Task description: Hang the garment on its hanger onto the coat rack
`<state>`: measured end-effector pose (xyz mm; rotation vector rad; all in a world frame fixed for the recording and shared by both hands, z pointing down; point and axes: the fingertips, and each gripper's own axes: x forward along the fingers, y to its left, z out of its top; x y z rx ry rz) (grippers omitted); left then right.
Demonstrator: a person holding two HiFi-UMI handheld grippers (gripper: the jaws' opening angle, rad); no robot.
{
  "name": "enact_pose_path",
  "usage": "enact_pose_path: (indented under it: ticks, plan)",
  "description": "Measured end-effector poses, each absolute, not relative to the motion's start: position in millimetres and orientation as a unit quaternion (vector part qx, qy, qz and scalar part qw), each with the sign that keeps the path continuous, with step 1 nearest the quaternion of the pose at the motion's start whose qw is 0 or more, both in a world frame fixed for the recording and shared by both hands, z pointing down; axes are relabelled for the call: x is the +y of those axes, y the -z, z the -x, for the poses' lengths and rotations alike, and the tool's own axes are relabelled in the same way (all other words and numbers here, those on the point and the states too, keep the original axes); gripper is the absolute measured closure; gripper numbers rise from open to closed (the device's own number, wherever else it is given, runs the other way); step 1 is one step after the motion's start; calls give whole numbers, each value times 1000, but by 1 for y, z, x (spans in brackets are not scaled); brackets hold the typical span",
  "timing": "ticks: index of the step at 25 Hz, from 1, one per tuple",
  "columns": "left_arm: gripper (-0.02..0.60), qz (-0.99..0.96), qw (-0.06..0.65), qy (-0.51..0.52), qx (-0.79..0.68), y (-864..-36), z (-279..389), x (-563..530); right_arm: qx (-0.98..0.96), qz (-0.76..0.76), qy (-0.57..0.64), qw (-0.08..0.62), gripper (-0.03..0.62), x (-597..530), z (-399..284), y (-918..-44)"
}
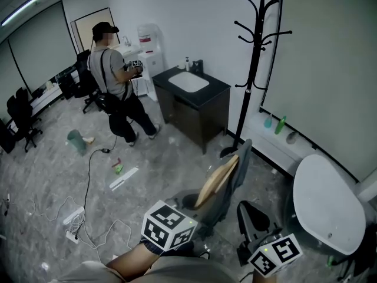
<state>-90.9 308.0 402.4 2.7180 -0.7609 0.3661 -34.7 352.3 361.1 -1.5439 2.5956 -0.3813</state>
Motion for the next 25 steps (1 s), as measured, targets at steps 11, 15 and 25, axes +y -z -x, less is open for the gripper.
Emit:
enact_pose_path:
  ticks: [11,15,25]
  plan:
    - [569,-934,158,-118,-299,-410,89,232,855,499,135,41,579,297,24,-375]
    - [569,-934,162,-118,-297,-415,88,184,852,504,134,38,579,252,21,-374]
    - [569,-937,150,-118,-292,-410,89,44,842,523,129,37,579,120,19,-371]
